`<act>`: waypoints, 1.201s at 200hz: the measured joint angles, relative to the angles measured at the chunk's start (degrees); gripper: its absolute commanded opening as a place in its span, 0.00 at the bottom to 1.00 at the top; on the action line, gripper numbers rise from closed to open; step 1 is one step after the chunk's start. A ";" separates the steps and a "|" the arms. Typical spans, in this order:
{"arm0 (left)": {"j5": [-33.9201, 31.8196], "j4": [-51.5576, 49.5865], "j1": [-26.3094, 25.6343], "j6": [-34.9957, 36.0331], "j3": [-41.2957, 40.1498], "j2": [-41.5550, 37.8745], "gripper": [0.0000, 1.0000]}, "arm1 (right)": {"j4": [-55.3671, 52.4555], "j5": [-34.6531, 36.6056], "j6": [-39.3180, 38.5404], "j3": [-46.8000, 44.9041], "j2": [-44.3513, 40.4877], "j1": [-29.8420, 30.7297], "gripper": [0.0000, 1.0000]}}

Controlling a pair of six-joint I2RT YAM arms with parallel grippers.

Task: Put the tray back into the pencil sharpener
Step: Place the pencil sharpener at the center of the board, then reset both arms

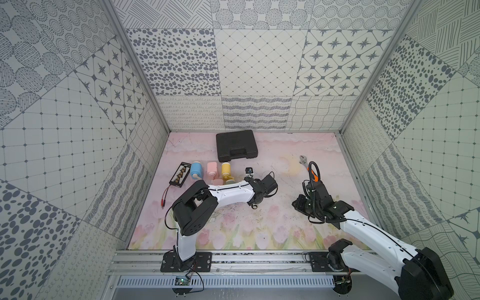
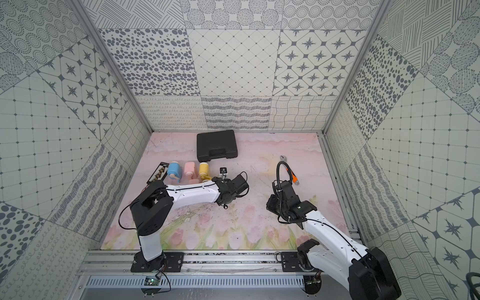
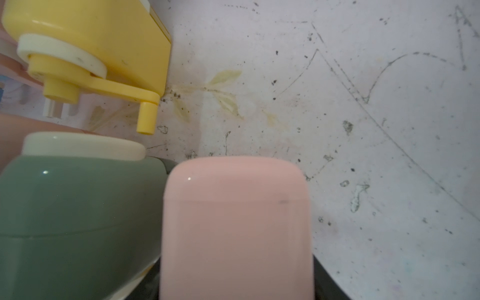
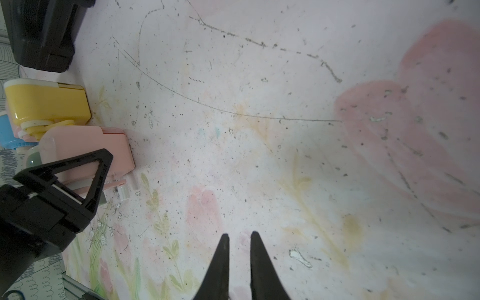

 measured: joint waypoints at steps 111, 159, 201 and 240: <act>2.25 3.34 -0.83 4.83 -1.79 -6.29 0.90 | -0.48 0.39 -1.46 0.00 -1.97 0.00 0.27; -2.03 7.80 -1.55 10.75 -7.41 -21.18 0.92 | -3.26 3.26 -5.16 1.75 -6.38 -5.27 0.30; -6.29 15.63 7.63 21.66 -19.67 -39.41 0.96 | -0.39 8.92 -10.95 3.21 -10.43 -16.87 0.42; -6.01 28.33 24.17 35.34 -33.18 -48.94 0.99 | 16.02 21.07 -20.61 -1.03 -7.56 -21.16 0.79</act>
